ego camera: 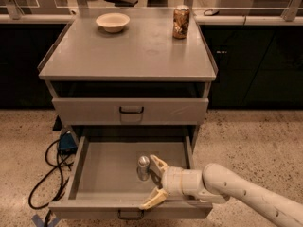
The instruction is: Pick redbull can from middle drawer and place on counter
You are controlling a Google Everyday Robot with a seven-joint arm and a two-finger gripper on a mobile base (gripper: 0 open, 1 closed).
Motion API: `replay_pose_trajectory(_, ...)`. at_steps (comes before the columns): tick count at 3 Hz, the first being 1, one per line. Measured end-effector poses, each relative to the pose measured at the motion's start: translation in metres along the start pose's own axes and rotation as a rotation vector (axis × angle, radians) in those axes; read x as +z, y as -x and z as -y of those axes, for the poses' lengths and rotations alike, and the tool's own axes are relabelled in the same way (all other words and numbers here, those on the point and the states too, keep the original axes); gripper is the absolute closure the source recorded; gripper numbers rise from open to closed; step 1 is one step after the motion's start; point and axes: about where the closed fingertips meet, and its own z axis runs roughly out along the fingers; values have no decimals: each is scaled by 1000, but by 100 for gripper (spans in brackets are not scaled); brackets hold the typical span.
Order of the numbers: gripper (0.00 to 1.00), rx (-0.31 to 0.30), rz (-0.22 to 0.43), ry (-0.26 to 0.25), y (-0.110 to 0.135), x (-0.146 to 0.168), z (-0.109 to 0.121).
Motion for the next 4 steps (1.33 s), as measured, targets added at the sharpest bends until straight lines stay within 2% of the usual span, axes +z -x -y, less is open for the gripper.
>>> replay_pose_trajectory(1, 0, 0, -1, 0, 0, 0, 0)
replay_pose_trajectory(2, 0, -27, 6, -9, 2, 27, 12)
replay_pose_trajectory(3, 0, -33, 15, -66, 4, 60, 36)
replay_pose_trajectory(4, 0, -33, 9, -82, 3, 61, 40)
